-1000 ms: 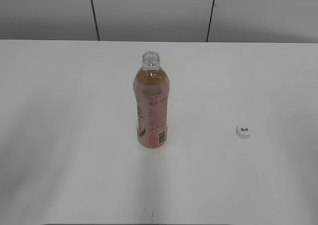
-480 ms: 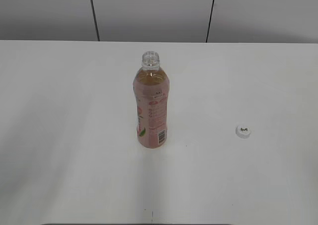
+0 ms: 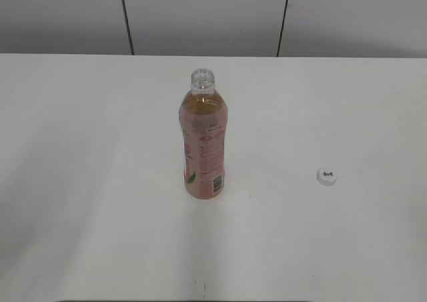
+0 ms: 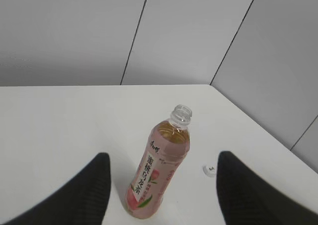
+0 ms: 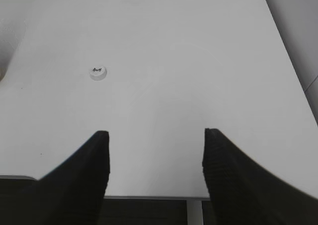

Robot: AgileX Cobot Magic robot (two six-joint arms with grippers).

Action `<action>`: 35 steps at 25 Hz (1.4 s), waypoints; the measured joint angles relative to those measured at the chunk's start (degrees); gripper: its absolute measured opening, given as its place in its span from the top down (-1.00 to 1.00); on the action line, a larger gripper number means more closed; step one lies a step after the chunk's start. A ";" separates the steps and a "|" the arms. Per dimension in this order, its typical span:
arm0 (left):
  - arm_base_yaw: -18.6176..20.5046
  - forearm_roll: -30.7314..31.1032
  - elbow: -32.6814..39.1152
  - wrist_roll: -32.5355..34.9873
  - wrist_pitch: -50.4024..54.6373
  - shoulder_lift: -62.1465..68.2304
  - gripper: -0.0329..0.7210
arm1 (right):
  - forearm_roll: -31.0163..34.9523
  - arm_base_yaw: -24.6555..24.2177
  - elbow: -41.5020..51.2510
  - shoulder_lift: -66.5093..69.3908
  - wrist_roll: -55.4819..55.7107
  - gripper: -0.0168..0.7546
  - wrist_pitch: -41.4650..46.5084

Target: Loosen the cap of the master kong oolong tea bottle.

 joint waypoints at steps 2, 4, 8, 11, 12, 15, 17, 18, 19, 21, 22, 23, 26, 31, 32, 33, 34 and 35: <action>0.00 0.00 0.00 0.06 0.00 0.00 -0.20 | 0.00 0.00 0.00 0.00 0.23 -0.21 0.00; 0.00 0.00 0.00 0.10 0.05 0.00 -0.20 | 0.00 0.00 0.00 0.00 0.22 -0.21 0.00; 0.00 0.00 0.00 0.10 0.05 0.00 -0.20 | 0.00 0.00 0.00 0.00 1.02 -0.21 0.00; 0.00 0.00 0.00 0.10 -0.16 0.00 -0.20 | 0.22 0.00 0.00 0.00 4.87 -0.21 0.00; 0.00 0.00 0.00 0.10 -0.16 0.00 -0.20 | 0.39 0.00 0.00 0.00 5.43 -0.21 0.00; 0.00 0.00 0.00 0.10 -0.16 0.00 -0.19 | 0.70 0.00 0.00 0.00 6.29 -0.21 -0.02; 0.00 0.00 0.00 0.10 -0.16 0.00 -0.19 | 1.04 0.00 0.00 0.00 6.47 -0.21 -0.06; 0.00 0.00 0.00 0.10 -0.16 0.00 -0.19 | 1.04 0.00 0.00 0.00 6.51 -0.21 -0.06; 0.00 0.00 0.00 0.10 -0.16 0.00 -0.19 | 1.04 0.00 0.00 0.00 6.51 -0.21 -0.06; 0.00 0.00 0.00 0.10 -0.16 0.00 -0.19 | 1.04 0.00 0.00 0.00 6.62 -0.21 -0.06; -0.23 0.00 0.00 0.10 0.35 0.00 -0.19 | 1.04 0.00 0.00 0.00 6.62 -0.21 -0.06; -0.58 0.00 0.00 0.10 0.97 0.00 -0.19 | 1.04 0.00 0.00 0.00 6.62 -0.21 -0.06; -1.42 0.00 0.00 0.12 2.69 0.00 -0.19 | 1.04 0.00 0.00 0.00 6.62 -0.21 -0.08; -1.70 -14.93 0.09 13.18 5.46 0.00 -0.19 | 1.04 0.00 0.00 0.00 6.68 -0.21 -0.24; -1.70 -19.36 0.09 16.87 7.66 0.06 -0.19 | 1.04 0.00 0.00 0.00 6.68 -0.21 -0.24; -1.72 -22.60 0.09 19.75 9.09 0.12 -0.19 | 1.04 0.00 0.00 0.00 6.68 -0.21 -0.29; -1.95 -26.45 0.09 23.19 11.08 0.12 -0.19 | 1.04 0.00 0.00 0.00 6.68 -0.21 -0.35; -2.45 -30.49 0.09 26.97 13.47 0.12 -0.19 | 1.04 0.00 0.00 0.00 6.68 -0.21 -0.35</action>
